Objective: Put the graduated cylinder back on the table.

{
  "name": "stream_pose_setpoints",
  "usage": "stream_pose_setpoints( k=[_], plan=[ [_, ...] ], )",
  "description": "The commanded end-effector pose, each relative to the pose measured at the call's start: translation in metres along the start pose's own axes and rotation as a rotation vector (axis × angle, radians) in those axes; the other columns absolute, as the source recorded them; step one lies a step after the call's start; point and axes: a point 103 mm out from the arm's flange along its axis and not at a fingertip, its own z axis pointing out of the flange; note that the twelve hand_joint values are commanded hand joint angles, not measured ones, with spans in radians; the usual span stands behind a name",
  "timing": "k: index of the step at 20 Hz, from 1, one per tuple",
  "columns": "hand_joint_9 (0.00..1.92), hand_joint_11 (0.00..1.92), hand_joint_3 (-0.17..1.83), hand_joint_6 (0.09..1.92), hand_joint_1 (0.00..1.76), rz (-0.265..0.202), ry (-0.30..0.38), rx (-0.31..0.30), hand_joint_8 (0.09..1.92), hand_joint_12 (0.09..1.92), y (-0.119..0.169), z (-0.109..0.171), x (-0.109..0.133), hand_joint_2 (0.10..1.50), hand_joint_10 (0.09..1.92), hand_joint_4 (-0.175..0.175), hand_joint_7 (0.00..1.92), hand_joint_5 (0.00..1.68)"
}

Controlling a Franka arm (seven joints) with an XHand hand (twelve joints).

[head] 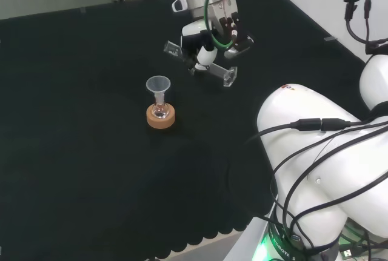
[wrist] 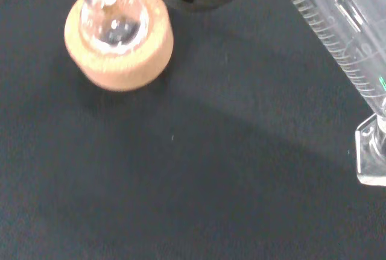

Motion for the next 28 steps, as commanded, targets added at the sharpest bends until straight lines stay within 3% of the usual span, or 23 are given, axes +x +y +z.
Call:
stream_pose_setpoints(
  k=[1,4,14,23,28],
  plan=[
    [1.65,1.23,0.00,0.69,1.29,-0.016,0.058,-0.111,0.66,0.73,0.011,-0.001,-0.014,1.02,0.09,-0.175,1.22,1.16],
    [1.65,1.23,0.00,0.69,1.29,-0.028,0.107,-0.170,0.66,0.73,0.014,-0.002,-0.019,1.02,0.09,-0.175,1.21,1.16],
    [1.66,1.25,0.00,0.70,1.29,-0.073,0.202,-0.267,0.67,0.74,0.032,0.001,-0.023,1.02,0.09,-0.175,1.21,1.16],
    [1.66,1.25,0.00,0.70,1.29,-0.142,0.385,-0.388,0.66,0.74,0.053,0.018,-0.037,1.02,0.09,-0.175,1.21,1.16],
    [1.66,1.24,0.00,0.70,1.29,-0.161,0.418,-0.405,0.66,0.73,0.066,0.028,-0.041,1.02,0.09,-0.175,1.21,1.16]
  ],
)
